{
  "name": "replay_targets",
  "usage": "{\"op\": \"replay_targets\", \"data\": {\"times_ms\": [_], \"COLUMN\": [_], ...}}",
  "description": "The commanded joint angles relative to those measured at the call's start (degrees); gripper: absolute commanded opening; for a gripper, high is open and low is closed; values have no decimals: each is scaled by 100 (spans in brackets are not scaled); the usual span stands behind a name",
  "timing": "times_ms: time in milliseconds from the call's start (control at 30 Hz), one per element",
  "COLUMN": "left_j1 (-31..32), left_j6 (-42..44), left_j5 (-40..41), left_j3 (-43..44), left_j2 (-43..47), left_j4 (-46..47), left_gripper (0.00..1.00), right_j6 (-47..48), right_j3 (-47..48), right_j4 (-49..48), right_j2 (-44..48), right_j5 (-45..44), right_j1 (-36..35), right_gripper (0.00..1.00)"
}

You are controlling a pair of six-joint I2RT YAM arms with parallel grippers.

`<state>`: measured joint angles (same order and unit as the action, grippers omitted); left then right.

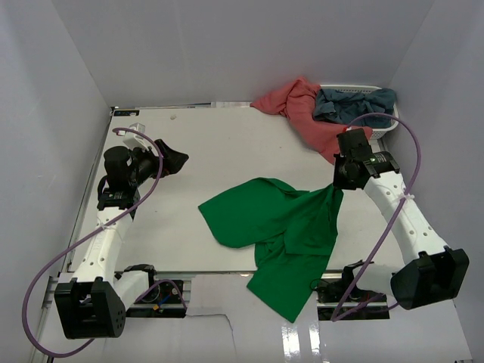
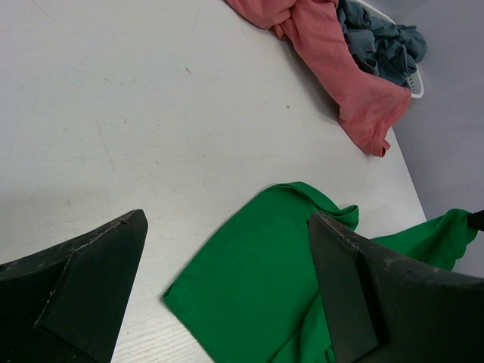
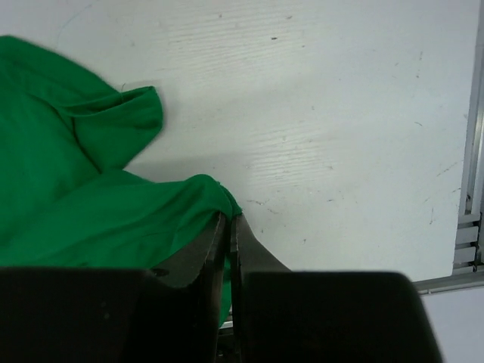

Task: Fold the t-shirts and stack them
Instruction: Move the tshirt to the center of the board

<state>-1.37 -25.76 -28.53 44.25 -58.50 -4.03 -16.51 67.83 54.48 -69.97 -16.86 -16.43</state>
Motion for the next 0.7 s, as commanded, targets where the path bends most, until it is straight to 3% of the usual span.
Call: {"op": "replay_targets", "data": {"times_ms": [0, 300, 367, 433, 467, 533, 567, 667], "left_j1": [14, 40, 373, 636, 733, 804, 796, 805], "left_j6": [9, 158, 360, 440, 457, 510, 484, 344], "left_j5": [-82, -170, -135, 171, 277, 95, 7, 181], "left_j3": [-48, -92, -92, -66, -13, 118, 284, 461], "left_j2": [128, 207, 251, 260, 217, -124, -257, -661], "left_j4": [34, 17, -106, -281, -491, -921, -1107, -1721], "left_gripper": [98, 98, 98, 98, 98, 98, 98, 98], "right_j6": [-141, -80, -54, -63, -63, -45, -54, 7], "right_j3": [431, 512, 512, 564, 590, 600, 591, 407], "right_j4": [-473, -886, -991, -1018, -1009, -1009, -1001, -992], "right_j2": [-147, -570, -596, -631, -649, -658, -614, -439], "right_j5": [-352, 16, 209, 236, 245, 210, 157, 288], "right_j1": [323, 561, 561, 561, 561, 561, 561, 561], "right_gripper": [8, 8, 8, 14, 36, 71, 98, 94]}}
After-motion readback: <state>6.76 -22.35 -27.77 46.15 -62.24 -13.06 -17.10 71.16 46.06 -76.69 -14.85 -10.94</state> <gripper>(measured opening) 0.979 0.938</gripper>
